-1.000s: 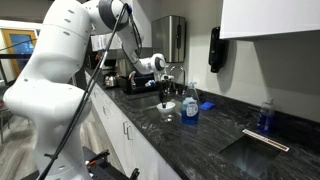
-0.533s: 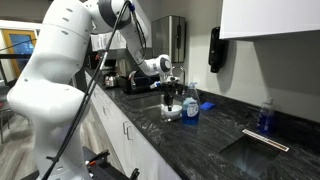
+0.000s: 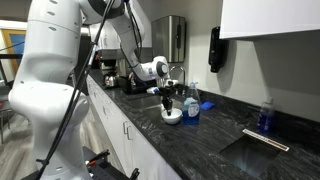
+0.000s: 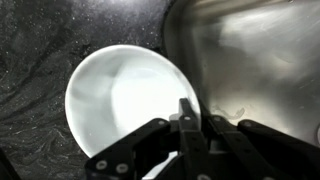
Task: Pick the bowl in the sink and put it on the counter
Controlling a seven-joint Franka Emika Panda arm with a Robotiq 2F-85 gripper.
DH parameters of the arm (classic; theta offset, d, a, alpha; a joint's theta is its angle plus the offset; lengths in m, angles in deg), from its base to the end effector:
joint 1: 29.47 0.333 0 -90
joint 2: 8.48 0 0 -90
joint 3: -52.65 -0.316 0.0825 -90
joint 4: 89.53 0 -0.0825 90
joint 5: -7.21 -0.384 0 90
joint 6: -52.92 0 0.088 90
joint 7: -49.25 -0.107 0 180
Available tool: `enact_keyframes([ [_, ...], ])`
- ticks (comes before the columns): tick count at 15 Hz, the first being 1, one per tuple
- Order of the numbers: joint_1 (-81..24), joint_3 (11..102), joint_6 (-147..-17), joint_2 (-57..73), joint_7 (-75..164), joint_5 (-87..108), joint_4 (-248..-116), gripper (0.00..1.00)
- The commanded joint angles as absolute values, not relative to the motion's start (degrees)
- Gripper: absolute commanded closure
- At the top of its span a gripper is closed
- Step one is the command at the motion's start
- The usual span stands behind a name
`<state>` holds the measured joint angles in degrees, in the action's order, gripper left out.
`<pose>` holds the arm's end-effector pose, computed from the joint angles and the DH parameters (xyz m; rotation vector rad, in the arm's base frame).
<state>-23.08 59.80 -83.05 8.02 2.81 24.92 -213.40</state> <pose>0.5573 -0.0106 0.2577 2.7648 -0.8379 0.0324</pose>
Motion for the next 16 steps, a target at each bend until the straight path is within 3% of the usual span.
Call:
enact_keyframes([
  [1,-26.7,59.8,-83.8,3.8,7.4,20.8,-215.8,0.98],
  [16,-30.3,61.5,-77.6,6.8,12.9,17.6,-212.8,0.98],
])
